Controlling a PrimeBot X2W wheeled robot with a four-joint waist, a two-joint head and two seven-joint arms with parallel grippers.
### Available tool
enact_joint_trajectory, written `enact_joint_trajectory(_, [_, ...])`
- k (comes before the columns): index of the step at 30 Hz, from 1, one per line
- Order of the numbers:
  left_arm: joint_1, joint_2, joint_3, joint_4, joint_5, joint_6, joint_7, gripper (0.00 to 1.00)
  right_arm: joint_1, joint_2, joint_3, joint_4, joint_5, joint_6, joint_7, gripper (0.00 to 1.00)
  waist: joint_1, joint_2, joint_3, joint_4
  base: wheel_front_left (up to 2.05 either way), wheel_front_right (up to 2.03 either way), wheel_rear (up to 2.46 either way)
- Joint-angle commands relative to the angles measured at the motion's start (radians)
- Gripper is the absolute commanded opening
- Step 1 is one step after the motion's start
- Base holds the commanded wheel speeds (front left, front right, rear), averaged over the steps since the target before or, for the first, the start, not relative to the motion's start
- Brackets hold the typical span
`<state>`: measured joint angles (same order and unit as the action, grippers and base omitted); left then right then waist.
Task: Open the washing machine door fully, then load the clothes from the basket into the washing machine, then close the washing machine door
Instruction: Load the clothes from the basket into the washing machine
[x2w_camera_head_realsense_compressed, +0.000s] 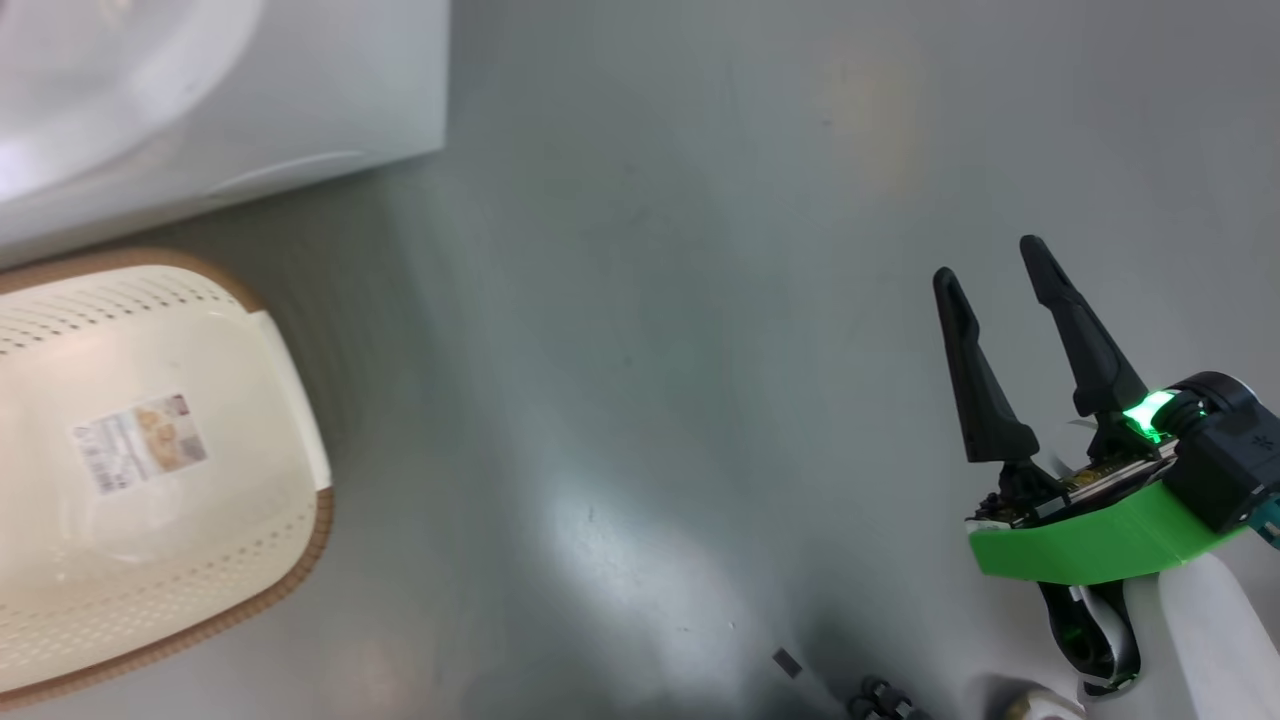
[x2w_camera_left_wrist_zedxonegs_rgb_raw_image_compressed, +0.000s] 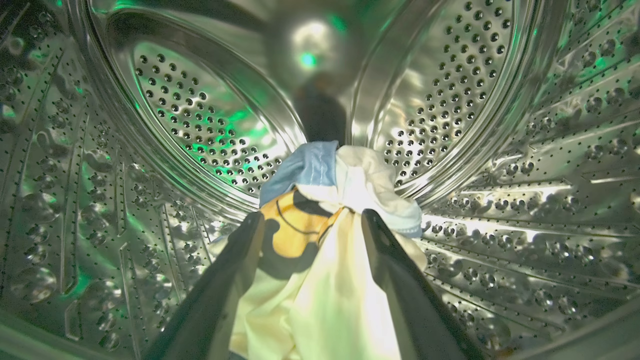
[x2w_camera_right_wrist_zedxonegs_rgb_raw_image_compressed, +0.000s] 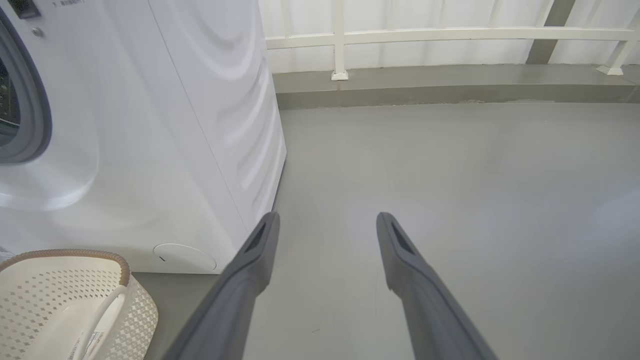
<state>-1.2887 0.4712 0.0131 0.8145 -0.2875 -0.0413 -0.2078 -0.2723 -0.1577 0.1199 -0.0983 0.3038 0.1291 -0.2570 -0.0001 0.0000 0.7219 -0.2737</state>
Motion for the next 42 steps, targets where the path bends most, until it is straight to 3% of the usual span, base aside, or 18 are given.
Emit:
enact_joint_trajectory(1, [0.04, 0.046, 0.006, -0.013, -0.001, -0.007, -0.014, 1.0, 0.032, -0.015, 0.011, -0.019, 0.0, 0.002, -0.005, 1.0, 0.0001, 0.0, -0.037, 0.032, 0.0, 0.0, 0.0])
enact_joint_trajectory(10, [0.26, -0.019, 0.053, -0.107, -0.031, 0.018, -0.053, 1.0, 0.076, -0.049, -0.019, -0.017, -0.014, 0.002, -0.005, 1.0, 0.0001, 0.0, -0.145, 0.116, 0.0, 0.0, 0.0])
enact_joint_trajectory(16, [0.507, -0.098, 0.111, -0.354, -0.019, 0.034, -0.054, 1.0, 0.113, -0.062, -0.029, -0.006, -0.024, 0.002, -0.005, 1.0, 0.0001, 0.0, -0.226, 0.165, 0.0, 0.0, 0.0])
enact_joint_trajectory(20, [0.751, -0.18, 0.136, -0.565, 0.019, 0.045, -0.054, 1.0, 0.15, -0.071, -0.031, 0.008, -0.031, 0.002, -0.005, 1.0, 0.0001, 0.0, -0.299, 0.195, 0.0, 0.0, 0.0])
enact_joint_trajectory(29, [1.089, -0.303, 0.144, -0.8, 0.081, 0.083, -0.054, 1.0, 0.2, -0.09, -0.019, 0.027, -0.042, 0.002, -0.005, 1.0, 0.0001, 0.0, -0.405, 0.222, 0.0, 0.0, 0.0])
enact_joint_trajectory(35, [1.252, -0.364, 0.104, -0.863, 0.11, 0.082, -0.054, 1.0, 0.251, -0.097, -0.016, 0.044, -0.049, 0.002, -0.005, 1.0, 0.0001, 0.0, -0.49, 0.256, 0.0, 0.0, 0.0])
enact_joint_trajectory(42, [1.373, -0.385, 0.061, -0.863, 0.121, 0.078, -0.054, 1.0, 0.301, -0.091, 0.005, 0.063, -0.055, 0.002, -0.005, 1.0, 0.0001, 0.0, -0.581, 0.274, 0.0, 0.0, 0.0])
